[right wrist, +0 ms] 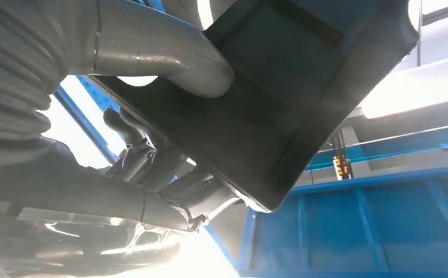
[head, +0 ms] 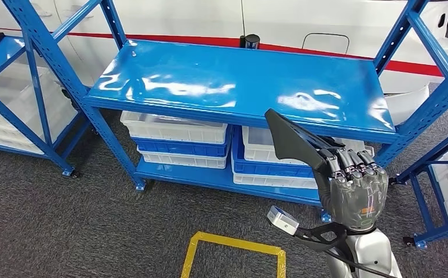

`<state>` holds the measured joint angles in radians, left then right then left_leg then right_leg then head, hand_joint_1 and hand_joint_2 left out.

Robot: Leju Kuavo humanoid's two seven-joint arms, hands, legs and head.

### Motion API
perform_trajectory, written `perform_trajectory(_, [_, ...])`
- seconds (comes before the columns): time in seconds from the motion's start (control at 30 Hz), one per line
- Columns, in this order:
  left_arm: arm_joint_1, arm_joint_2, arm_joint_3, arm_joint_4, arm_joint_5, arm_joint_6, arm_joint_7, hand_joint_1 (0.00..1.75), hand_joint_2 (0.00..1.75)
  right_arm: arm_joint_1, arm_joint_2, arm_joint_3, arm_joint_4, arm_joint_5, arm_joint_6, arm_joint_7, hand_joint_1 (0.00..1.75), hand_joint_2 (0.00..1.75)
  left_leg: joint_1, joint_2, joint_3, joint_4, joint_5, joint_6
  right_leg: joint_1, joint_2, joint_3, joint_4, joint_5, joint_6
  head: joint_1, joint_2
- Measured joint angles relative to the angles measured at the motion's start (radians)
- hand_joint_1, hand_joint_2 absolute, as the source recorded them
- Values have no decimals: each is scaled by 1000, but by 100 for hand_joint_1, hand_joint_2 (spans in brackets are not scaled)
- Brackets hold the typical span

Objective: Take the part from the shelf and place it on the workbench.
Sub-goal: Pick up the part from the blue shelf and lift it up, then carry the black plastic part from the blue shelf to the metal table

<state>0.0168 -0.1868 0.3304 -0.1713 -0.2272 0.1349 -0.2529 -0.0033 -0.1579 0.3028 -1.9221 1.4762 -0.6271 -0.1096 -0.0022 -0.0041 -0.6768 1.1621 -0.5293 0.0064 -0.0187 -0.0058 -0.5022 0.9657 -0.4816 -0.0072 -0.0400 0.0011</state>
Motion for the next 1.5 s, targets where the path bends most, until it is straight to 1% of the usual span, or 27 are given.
perform_trajectory(0.03, [0, 1, 0, 0, 0, 0, 0, 0, 175, 3, 1, 0, 0, 1, 0, 1, 175, 175, 2, 0, -21, 66, -35, -4, 1, 0, -10, 2, 7, 0, -1, 0])
perform_trajectory(0.07, [0, 1, 0, 0, 0, 1, 0, 0, 175, 6, 3, 0, 0, 1, 0, 1, 175, 175, 4, 0, -31, 109, -53, -7, 1, 0, -20, 4, 12, 1, -1, 0])
perform_trajectory(0.1, [0, 1, 0, 0, 0, 2, 1, 0, 175, 8, 3, 0, 0, 2, 0, 2, 175, 175, 5, 1, -20, 113, -52, -7, 2, 0, -30, 8, 17, 3, -1, 0])
perform_trajectory(0.13, [0, 1, 0, 0, 0, 2, 2, 0, 175, 10, 4, 0, 0, 2, 0, 2, 175, 175, 5, 1, 12, 76, -35, -6, 2, 0, -38, 12, 20, 5, -1, 0])
perform_trajectory(0.2, [-1, 1, 0, 0, 0, 4, 4, 0, 175, 12, 6, 0, -1, 4, 0, 3, 175, 175, 5, 0, 111, -71, 10, 3, 3, 1, -48, 18, 26, 11, -2, 0])
perform_trajectory(0.23, [-2, 1, 0, 0, -1, 4, 4, 0, 175, 12, 7, 0, -2, 4, 0, 3, 175, 175, 3, 0, 148, -131, 24, 9, 5, 1, -51, 20, 28, 15, -1, 0])
perform_trajectory(0.3, [-3, 0, 0, 0, -1, 4, 4, 0, 175, 12, 9, 0, -5, 5, 0, 4, 175, 175, -4, -1, 170, -176, 30, 21, 8, 1, -55, 21, 36, 26, 1, 0])
perform_trajectory(0.4, [-3, -4, 0, 0, -2, 5, 5, 0, 175, 13, 10, 1, -7, 5, 0, 4, 175, 175, -5, 2, 159, -183, 52, 42, 7, 1, -65, 27, 39, 44, 2, 0])
perform_trajectory(0.43, [-3, -6, 0, 0, -2, 7, 6, 0, 175, 14, 11, 1, -9, 6, 0, 3, 175, 175, -3, 4, 153, -187, 62, 50, 7, 2, -78, 51, 20, 44, 4, 0])
perform_trajectory(0.5, [-4, -8, 0, 0, -2, 13, 6, 0, 175, 17, 11, 0, -13, 8, 0, 2, 175, 175, 0, 8, 133, -191, 81, 60, 5, 3, -128, 167, -55, 36, 12, 0])
perform_trajectory(0.57, [-4, -9, 0, 0, -2, 16, 6, 0, 175, 21, 12, 1, -15, 10, 0, 1, 175, 175, -2, 9, 110, -189, 96, 61, 3, 3, -167, 291, -116, 36, 17, 0])
perform_trajectory(0.6, [-4, -10, 0, 0, -2, 17, 6, 0, 175, 23, 12, 1, -15, 10, 0, 1, 175, 175, -3, 9, 100, -188, 103, 60, 3, 3, -163, 308, -125, 41, 17, 0])
perform_trajectory(0.63, [-4, -10, 0, 0, -2, 17, 6, 0, 175, 23, 12, 1, -15, 10, 0, 0, 175, 175, -3, 8, 91, -186, 110, 59, 2, 3, -135, 280, -117, 49, 17, 0])
perform_trajectory(0.7, [-4, -11, 0, 0, -2, 18, 6, 0, 175, 20, 12, 1, -15, 7, 0, 0, 175, 175, -4, 7, 77, -181, 121, 52, 2, 3, -36, 129, -82, 61, 18, 0])
perform_trajectory(0.77, [-4, -11, 0, 0, -2, 18, 6, 0, 175, 17, 12, 1, -16, 2, 0, 1, 175, 175, -8, 6, 68, -175, 129, 42, 4, 4, 29, 14, -56, 55, 17, 0])
perform_trajectory(0.8, [-4, -10, 0, 0, -2, 18, 6, 0, 175, 16, 12, 1, -16, -1, 0, 1, 175, 175, -8, 6, 65, -174, 134, 35, 6, 4, 36, -4, -52, 46, 16, 0])
perform_trajectory(0.9, [-3, -8, 0, 0, -2, 18, 6, 0, 175, 15, 12, 0, -16, -2, 0, 1, 175, 175, -5, 5, 58, -169, 137, 17, 6, 4, 26, -1, -33, 22, 15, 0])
perform_trajectory(0.97, [-1, -6, 0, 0, -2, 18, 6, 0, 175, 14, 12, 0, -16, -3, 0, 1, 175, 175, -3, 2, 35, -112, 80, 5, 1, 1, 18, -2, -18, 6, 11, 0])
perform_trajectory(1.03, [0, -6, 0, 0, -2, 18, 6, 0, 175, 15, 12, 0, -16, -3, 0, 1, 175, 175, 0, 1, -10, 20, -11, -5, 3, 0, 2, 0, -5, 0, 7, 0])
perform_trajectory(1.07, [0, -5, 0, 0, -2, 18, 6, 0, 175, 15, 12, 0, -16, -3, 0, 1, 175, 175, 0, 1, -27, 81, -42, -7, 4, -1, -9, 3, 2, 0, 6, 0])
perform_trajectory(1.1, [0, -5, 0, 0, -2, 18, 6, 0, 175, 16, 12, 0, -16, -3, 0, 1, 175, 175, 1, 1, -32, 119, -58, -7, 6, -1, -20, 7, 7, 1, 6, 0])
perform_trajectory(1.13, [0, -5, 0, 0, -2, 18, 6, 0, 175, 16, 12, 0, -16, -3, 0, 1, 175, 175, 1, 1, -21, 122, -57, -6, 7, 0, -30, 10, 11, 2, 6, 0])
perform_trajectory(1.27, [-1, -6, 0, 0, -2, 18, 6, 0, 175, 13, 12, 0, -15, -6, 0, 1, 175, 175, -3, 0, 151, -123, 22, 12, 13, 1, -53, 19, 23, 14, 6, 0])
perform_trajectory(1.3, [-2, -6, 0, 0, -2, 19, 6, 0, 175, 9, 12, 0, -14, -8, 0, 0, 175, 175, -5, 0, 167, -153, 26, 16, 15, 1, -58, 21, 28, 19, 6, 0])
perform_trajectory(1.4, [-1, -10, 0, 0, 0, 27, 6, 0, 175, -9, 13, 2, -9, -16, 0, -2, 175, 175, -5, 2, 163, -175, 36, 31, 17, -1, -74, 24, 41, 38, 6, 0])
perform_trajectory(1.43, [0, -12, 0, 0, 1, 30, 6, 0, 175, -14, 13, 2, -6, -17, 0, -2, 175, 175, -4, 3, 160, -181, 43, 39, 17, 0, -82, 33, 33, 42, 6, 0])
perform_trajectory(1.5, [-2, -16, 1, 0, 1, 37, 7, 0, 175, -27, 15, 5, 2, -19, 0, -3, 175, 175, -1, 7, 152, -191, 60, 56, 17, 2, -117, 107, -18, 38, 12, 0])
